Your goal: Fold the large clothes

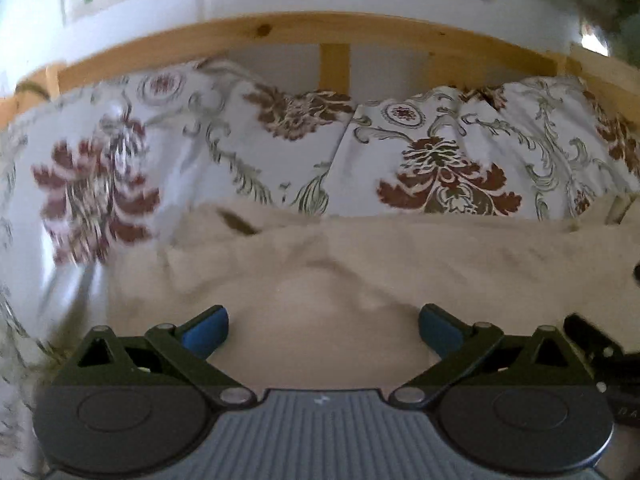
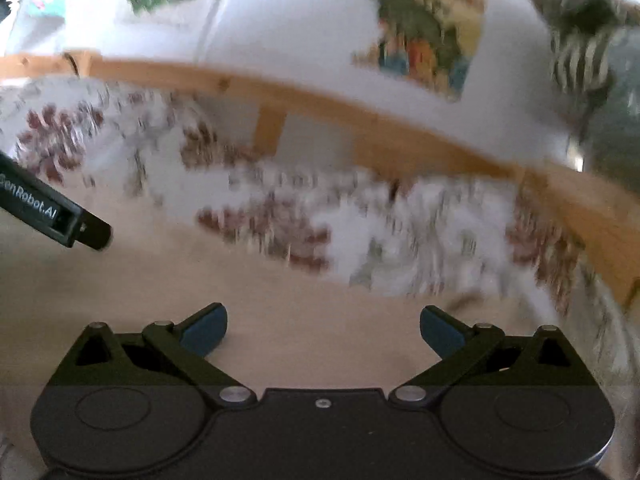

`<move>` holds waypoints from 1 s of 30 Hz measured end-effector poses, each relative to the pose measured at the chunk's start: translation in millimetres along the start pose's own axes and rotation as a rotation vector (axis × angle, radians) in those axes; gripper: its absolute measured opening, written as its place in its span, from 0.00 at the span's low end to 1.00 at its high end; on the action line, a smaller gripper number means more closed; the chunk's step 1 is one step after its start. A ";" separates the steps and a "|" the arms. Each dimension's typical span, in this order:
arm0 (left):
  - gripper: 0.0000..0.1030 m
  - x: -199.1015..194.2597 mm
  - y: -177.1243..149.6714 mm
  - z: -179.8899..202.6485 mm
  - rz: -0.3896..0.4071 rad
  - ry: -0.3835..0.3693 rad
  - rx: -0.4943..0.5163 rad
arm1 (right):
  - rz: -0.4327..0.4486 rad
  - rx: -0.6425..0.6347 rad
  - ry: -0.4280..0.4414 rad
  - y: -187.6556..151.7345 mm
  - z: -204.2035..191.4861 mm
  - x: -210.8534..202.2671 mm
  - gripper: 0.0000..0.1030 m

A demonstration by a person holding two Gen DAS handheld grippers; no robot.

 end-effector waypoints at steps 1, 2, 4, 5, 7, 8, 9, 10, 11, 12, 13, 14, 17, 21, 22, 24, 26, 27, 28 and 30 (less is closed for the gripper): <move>1.00 0.1 -4.8 -5.3 0.010 0.003 -0.017 | 0.000 0.025 0.007 -8.8 1.6 2.8 0.99; 1.00 1.7 -8.5 -10.6 0.016 0.007 -0.031 | 0.006 0.037 0.008 -15.8 1.3 4.6 0.99; 1.00 5.1 -12.8 -19.2 0.009 -0.001 -0.043 | 0.010 0.019 -0.003 -21.1 -2.6 9.1 0.99; 1.00 6.5 -13.6 -23.4 0.001 -0.013 -0.055 | 0.001 0.009 -0.006 -20.7 -5.1 12.2 0.99; 1.00 2.2 -11.9 -30.0 -0.001 -0.017 -0.068 | -0.010 0.020 0.003 -20.4 -3.8 13.1 0.99; 1.00 -2.8 -11.8 -34.8 0.006 -0.008 -0.074 | -0.007 0.036 0.016 -20.3 -1.1 10.6 0.99; 1.00 -7.5 -11.3 -39.5 0.010 0.009 -0.081 | -0.005 0.057 0.044 -17.2 5.4 5.4 0.99; 1.00 -13.1 -11.9 -46.0 0.014 0.022 -0.098 | -0.009 0.066 0.059 -13.0 11.2 -1.1 0.99; 1.00 -19.6 -12.7 -54.8 0.018 0.030 -0.126 | 0.001 0.076 0.038 -7.2 21.7 -11.4 0.99; 1.00 -25.6 -14.3 -64.5 0.026 0.045 -0.156 | 0.024 0.082 -0.008 -3.2 32.2 -21.8 0.99; 1.00 -28.9 -15.8 -72.6 0.024 0.067 -0.174 | 0.038 0.082 -0.063 0.9 46.3 -31.4 0.99; 1.00 -30.3 -17.7 -80.9 0.015 0.101 -0.190 | 0.025 0.081 -0.108 2.8 59.1 -36.2 0.99; 0.99 -33.3 -22.7 -104.2 -0.013 0.195 -0.263 | -0.059 0.097 -0.237 -5.1 99.2 -38.9 0.99; 0.99 -38.9 -32.8 -121.5 -0.026 0.248 -0.280 | -0.127 0.199 -0.362 -38.3 137.3 -41.5 0.99; 0.99 -40.2 -34.2 -119.8 -0.023 0.250 -0.251 | -0.123 0.207 -0.369 -46.2 139.8 -41.9 0.99; 0.99 -41.2 -37.4 -116.2 -0.019 0.254 -0.201 | -0.103 0.196 -0.371 -56.3 138.5 -38.0 0.99; 1.00 -40.4 -40.2 -116.7 -0.010 0.247 -0.187 | -0.103 0.155 -0.389 -59.0 131.9 -32.4 0.99; 1.00 -39.1 -41.6 -117.1 -0.008 0.238 -0.178 | -0.100 0.135 -0.395 -61.0 128.4 -29.7 0.99; 1.00 -38.3 -42.3 -117.6 -0.005 0.231 -0.168 | -0.099 0.127 -0.395 -62.6 127.0 -27.7 0.99; 1.00 -38.4 -42.9 -117.4 -0.003 0.223 -0.157 | -0.100 0.132 -0.390 -63.8 129.0 -27.3 0.99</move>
Point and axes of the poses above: each gripper's, at about its wrist camera, not at the fingertips, and x roughly the way its jaws point, z to its right, y to its top, the point moved 2 cm from there along x, roughly the way its jaws point, and after that the axes turned 10 degrees about z, right-handed, at the moved point
